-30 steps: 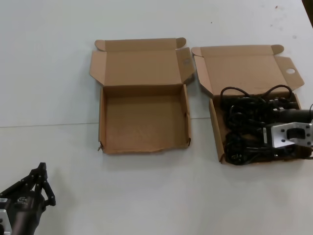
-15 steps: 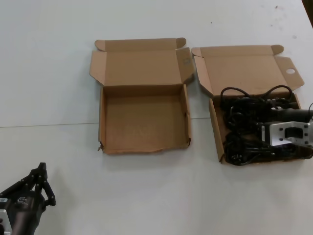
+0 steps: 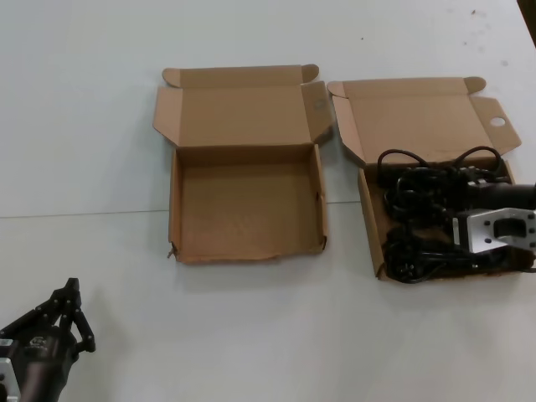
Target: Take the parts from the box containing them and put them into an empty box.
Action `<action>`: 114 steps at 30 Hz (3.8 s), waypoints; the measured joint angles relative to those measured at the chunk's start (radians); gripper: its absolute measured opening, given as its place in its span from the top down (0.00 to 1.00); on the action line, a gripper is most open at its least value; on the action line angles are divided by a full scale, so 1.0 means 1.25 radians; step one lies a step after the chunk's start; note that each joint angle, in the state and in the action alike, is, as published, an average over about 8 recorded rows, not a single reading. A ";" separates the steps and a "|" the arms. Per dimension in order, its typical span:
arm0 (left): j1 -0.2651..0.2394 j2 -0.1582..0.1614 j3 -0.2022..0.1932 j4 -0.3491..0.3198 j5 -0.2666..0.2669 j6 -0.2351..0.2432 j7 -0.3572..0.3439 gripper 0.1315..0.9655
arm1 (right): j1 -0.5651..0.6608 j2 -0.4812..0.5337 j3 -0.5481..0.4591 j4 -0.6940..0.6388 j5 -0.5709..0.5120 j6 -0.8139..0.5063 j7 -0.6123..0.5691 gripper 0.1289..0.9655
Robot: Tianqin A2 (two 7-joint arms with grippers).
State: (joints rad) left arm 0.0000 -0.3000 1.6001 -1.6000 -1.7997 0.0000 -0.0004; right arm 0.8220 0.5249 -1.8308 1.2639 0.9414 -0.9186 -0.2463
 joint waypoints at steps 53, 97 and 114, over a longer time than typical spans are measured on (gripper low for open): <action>0.000 0.000 0.000 0.000 0.000 0.000 0.000 0.97 | -0.048 -0.332 0.102 0.172 -0.029 -0.025 0.000 0.96; 0.000 0.000 0.000 0.000 0.000 0.000 0.000 0.97 | 0.045 -0.179 -0.311 -0.093 0.324 0.425 0.000 0.93; 0.000 0.000 0.000 0.000 0.000 0.000 0.000 0.97 | 0.006 -0.100 -0.299 0.020 0.352 0.505 0.000 0.67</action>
State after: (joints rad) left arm 0.0000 -0.3000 1.6001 -1.6000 -1.7997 0.0000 -0.0003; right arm 0.8296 0.4004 -2.2043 1.2894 1.3820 -0.2877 -0.2463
